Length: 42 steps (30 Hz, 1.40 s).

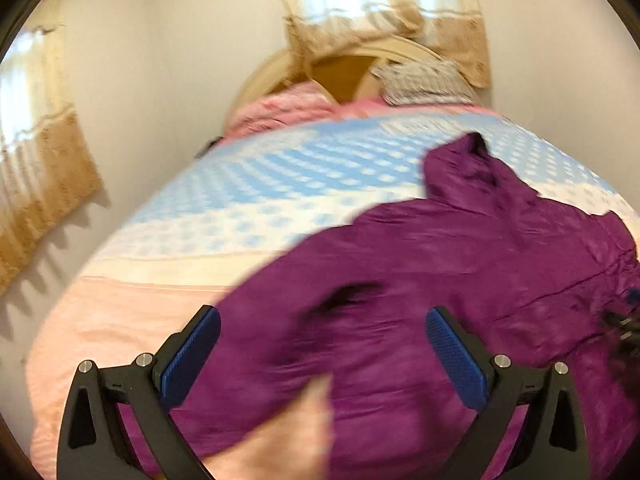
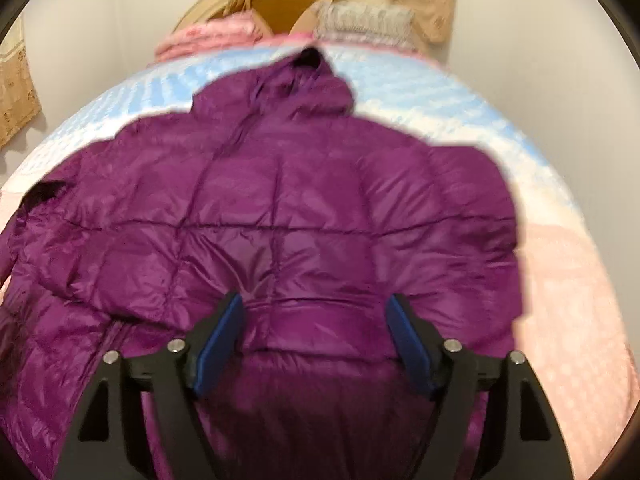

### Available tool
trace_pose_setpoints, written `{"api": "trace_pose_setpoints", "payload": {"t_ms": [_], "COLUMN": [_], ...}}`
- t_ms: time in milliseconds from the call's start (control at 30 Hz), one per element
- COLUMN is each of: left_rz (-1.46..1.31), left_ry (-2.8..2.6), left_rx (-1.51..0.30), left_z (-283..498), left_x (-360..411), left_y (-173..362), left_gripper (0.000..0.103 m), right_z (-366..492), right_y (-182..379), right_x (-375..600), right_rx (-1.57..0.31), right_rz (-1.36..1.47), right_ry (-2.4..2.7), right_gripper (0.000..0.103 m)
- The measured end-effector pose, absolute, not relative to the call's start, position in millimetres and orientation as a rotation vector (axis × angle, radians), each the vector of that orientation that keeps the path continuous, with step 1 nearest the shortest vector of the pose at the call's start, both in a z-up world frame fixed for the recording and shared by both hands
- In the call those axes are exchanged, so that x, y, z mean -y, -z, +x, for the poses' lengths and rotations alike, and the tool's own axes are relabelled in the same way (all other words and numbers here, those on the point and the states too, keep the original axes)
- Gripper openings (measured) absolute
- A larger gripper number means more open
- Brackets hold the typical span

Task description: Fold large clothes

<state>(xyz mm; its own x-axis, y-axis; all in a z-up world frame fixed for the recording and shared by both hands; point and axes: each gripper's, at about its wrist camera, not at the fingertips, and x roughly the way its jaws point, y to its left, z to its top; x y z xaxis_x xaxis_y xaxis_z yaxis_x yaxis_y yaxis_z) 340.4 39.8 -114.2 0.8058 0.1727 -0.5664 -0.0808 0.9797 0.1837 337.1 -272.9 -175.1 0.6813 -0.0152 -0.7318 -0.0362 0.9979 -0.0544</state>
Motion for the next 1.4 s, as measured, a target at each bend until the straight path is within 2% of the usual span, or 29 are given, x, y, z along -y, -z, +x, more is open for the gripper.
{"api": "trace_pose_setpoints", "payload": {"t_ms": [67,333,433,600,633,667,700,733,767,800,1133,1400], "left_rz": [0.148,0.019,-0.087,-0.189,-0.197,-0.213,-0.224,-0.230,-0.235,-0.241,-0.068,0.055], "left_ry": [-0.206,-0.533,-0.570,-0.506,-0.483,-0.453,-0.435,-0.424,-0.413,-0.417,-0.550,-0.327], "left_rx": [-0.624,-0.721,-0.765,-0.798,-0.814,-0.823,-0.834,-0.847,-0.858,-0.870,-0.672,-0.518], "left_z": [326,256,230,207,208,208,211,214,217,221,228,271], "left_x": [-75,-226,-257,-264,-261,-258,-257,-256,-257,-260,-268,-168], "left_y": [113,147,161,176,179,181,184,187,190,191,117,48], "left_gripper": [0.102,0.102,0.102,0.100,0.096,0.078,0.055,0.044,0.019,0.009,0.006,0.006], "right_z": [319,264,255,249,248,247,245,243,241,240,232,243], "right_y": [166,167,168,169,168,167,165,163,161,159,151,155], "right_x": [269,232,223,219,219,220,221,223,226,228,271,296], "right_rx": [-0.796,-0.762,-0.740,-0.735,-0.732,-0.728,-0.722,-0.715,-0.708,-0.702,-0.666,-0.720], "right_rz": [-0.047,-0.140,-0.154,-0.142,-0.138,-0.135,-0.132,-0.128,-0.124,-0.120,-0.029,-0.085], "right_ry": [-0.057,-0.163,-0.179,-0.179,-0.176,-0.172,-0.168,-0.164,-0.160,-0.156,-0.078,0.093], "right_gripper": [0.095,0.095,0.095,0.095,0.095,0.095,0.095,0.095,0.095,0.095,0.095,0.095]}}
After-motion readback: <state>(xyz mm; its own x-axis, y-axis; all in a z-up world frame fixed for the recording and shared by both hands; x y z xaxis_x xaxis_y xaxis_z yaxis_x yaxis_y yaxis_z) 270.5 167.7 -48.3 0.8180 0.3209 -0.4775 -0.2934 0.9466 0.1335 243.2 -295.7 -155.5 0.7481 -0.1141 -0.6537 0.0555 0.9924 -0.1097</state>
